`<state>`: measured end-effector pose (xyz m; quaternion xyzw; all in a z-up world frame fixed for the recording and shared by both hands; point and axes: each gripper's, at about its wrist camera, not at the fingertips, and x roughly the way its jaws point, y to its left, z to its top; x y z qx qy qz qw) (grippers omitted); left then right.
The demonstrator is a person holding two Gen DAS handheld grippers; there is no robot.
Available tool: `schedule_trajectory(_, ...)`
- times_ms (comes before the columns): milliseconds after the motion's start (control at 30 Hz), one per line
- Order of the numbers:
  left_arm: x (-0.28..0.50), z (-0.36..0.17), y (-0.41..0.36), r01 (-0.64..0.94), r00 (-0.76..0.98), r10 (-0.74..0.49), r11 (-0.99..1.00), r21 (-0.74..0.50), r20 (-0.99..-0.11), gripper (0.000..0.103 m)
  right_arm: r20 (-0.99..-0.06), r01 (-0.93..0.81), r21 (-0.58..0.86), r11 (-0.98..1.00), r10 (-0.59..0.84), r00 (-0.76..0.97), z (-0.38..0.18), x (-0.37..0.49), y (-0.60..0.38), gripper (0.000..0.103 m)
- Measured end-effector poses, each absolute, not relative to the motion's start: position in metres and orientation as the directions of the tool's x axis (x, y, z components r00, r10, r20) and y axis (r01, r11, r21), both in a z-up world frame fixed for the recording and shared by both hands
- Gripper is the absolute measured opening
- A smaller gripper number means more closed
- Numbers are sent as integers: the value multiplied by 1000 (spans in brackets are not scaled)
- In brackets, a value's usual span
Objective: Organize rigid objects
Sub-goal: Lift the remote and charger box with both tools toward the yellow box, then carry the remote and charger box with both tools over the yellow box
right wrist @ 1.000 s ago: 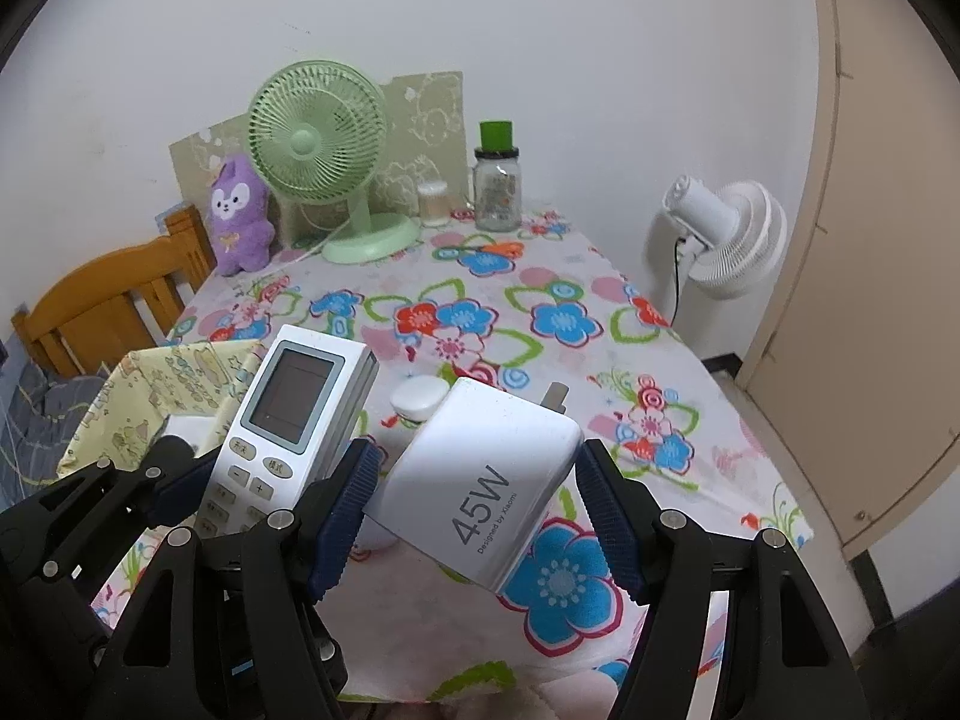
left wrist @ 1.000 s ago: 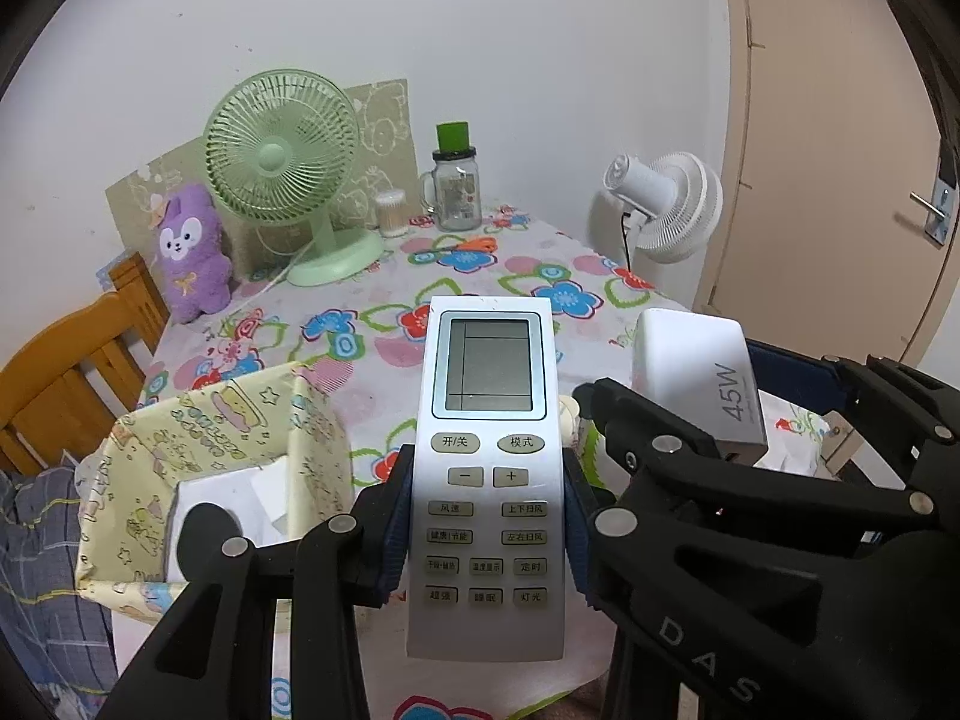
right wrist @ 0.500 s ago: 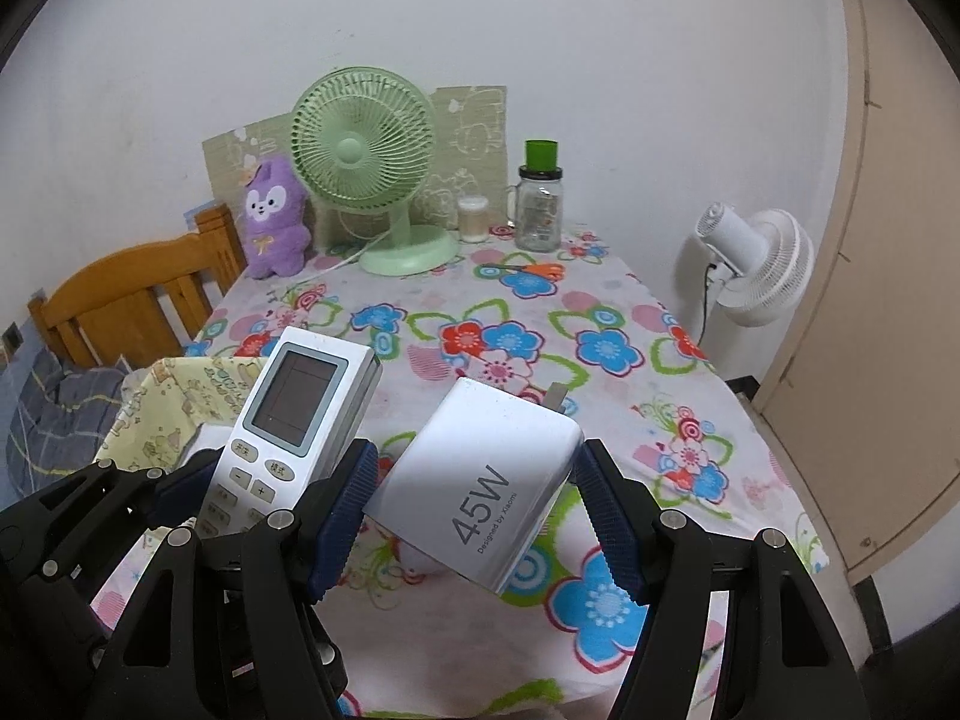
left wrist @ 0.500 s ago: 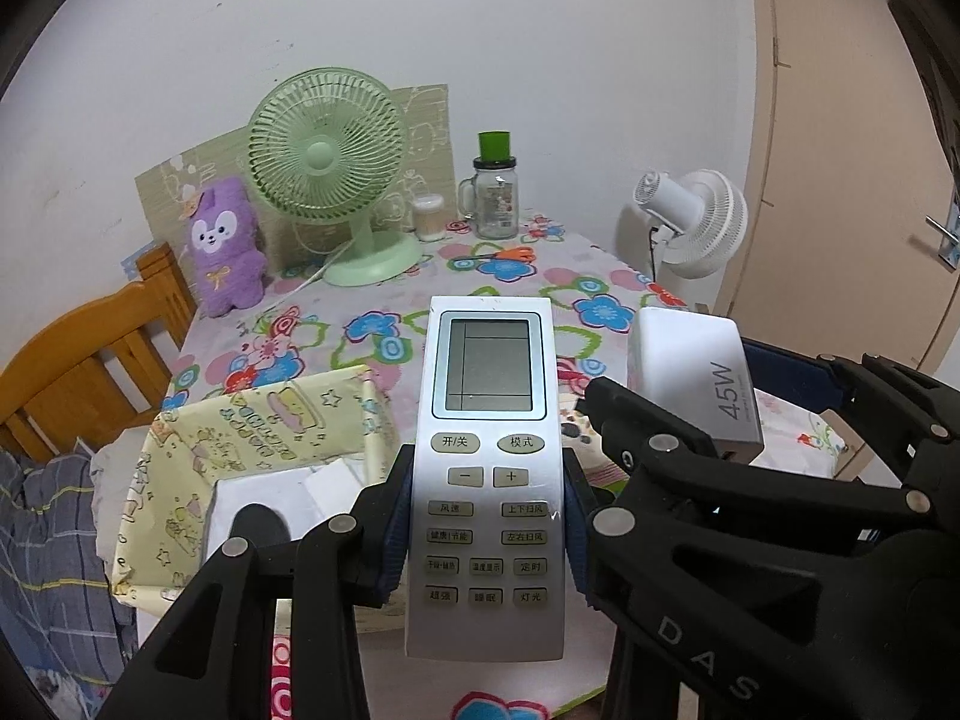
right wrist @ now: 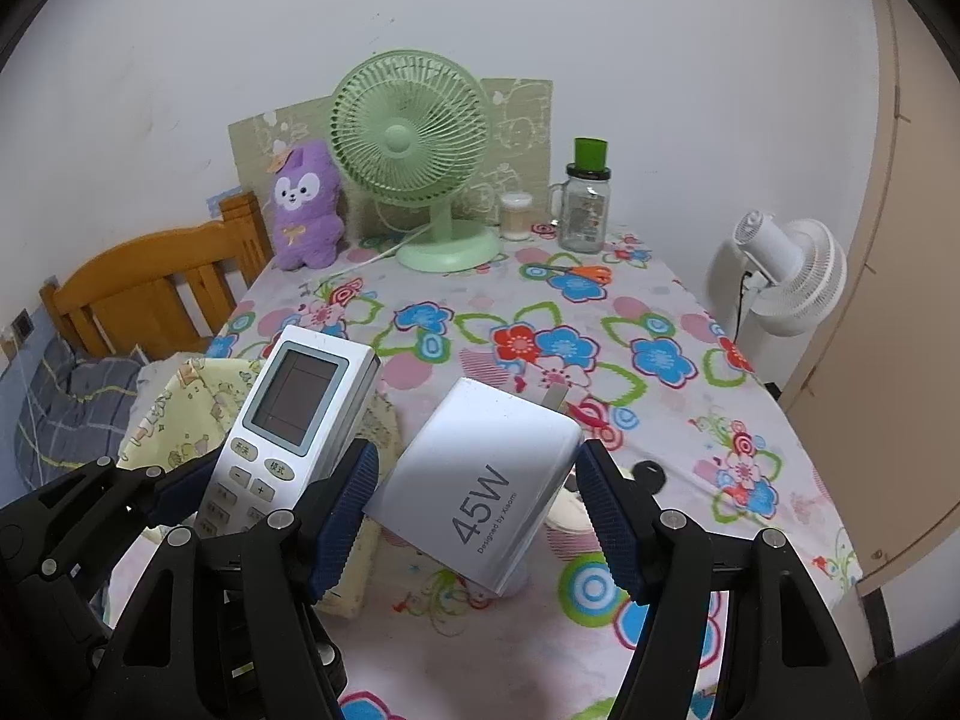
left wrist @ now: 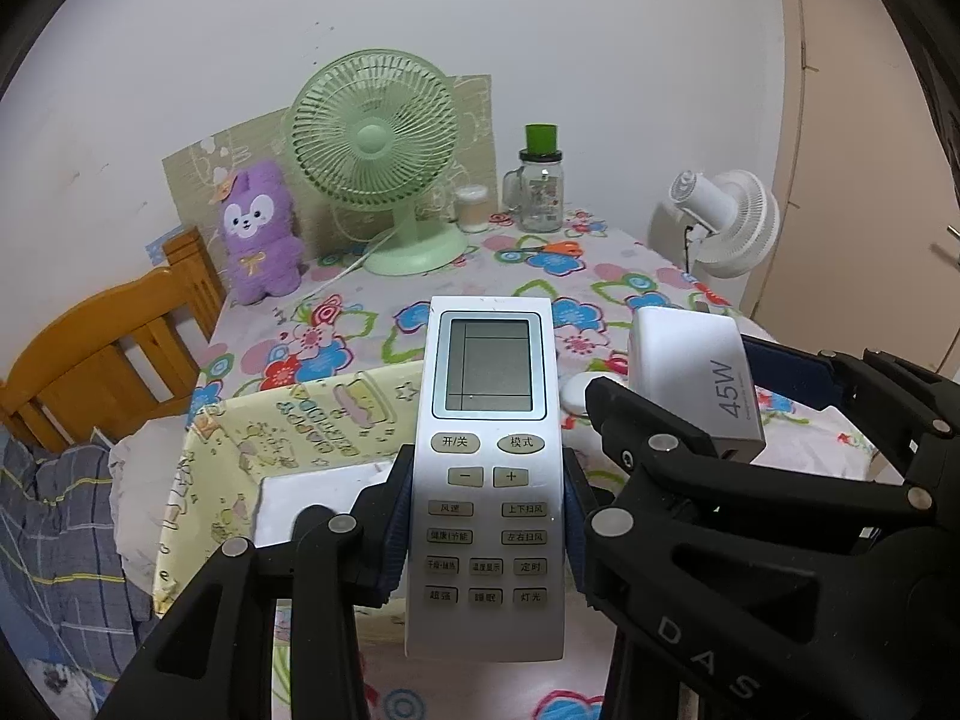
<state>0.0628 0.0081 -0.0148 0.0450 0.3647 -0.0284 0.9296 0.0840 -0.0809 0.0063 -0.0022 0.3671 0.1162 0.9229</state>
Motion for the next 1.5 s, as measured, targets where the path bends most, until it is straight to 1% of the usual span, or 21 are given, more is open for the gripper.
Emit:
schedule_trajectory(767, 79, -34, 78, -4, 704, 35, 999, 45, -710, 45, -715, -307, 64, 950, 258, 650, -8, 112, -4, 71)
schedule_trajectory(1267, 94, -57, 118, -60, 660, 71, 997, 42, -748, 45, -745, -393, 69, 917, 309, 591, -28, 128, 42, 71)
schedule_trajectory(1500, 106, -71, 130, -66, 630, 69, 997, 35, -774, 45, -767, -409, 81, 909, 318, 557, -40, 138, 55, 71)
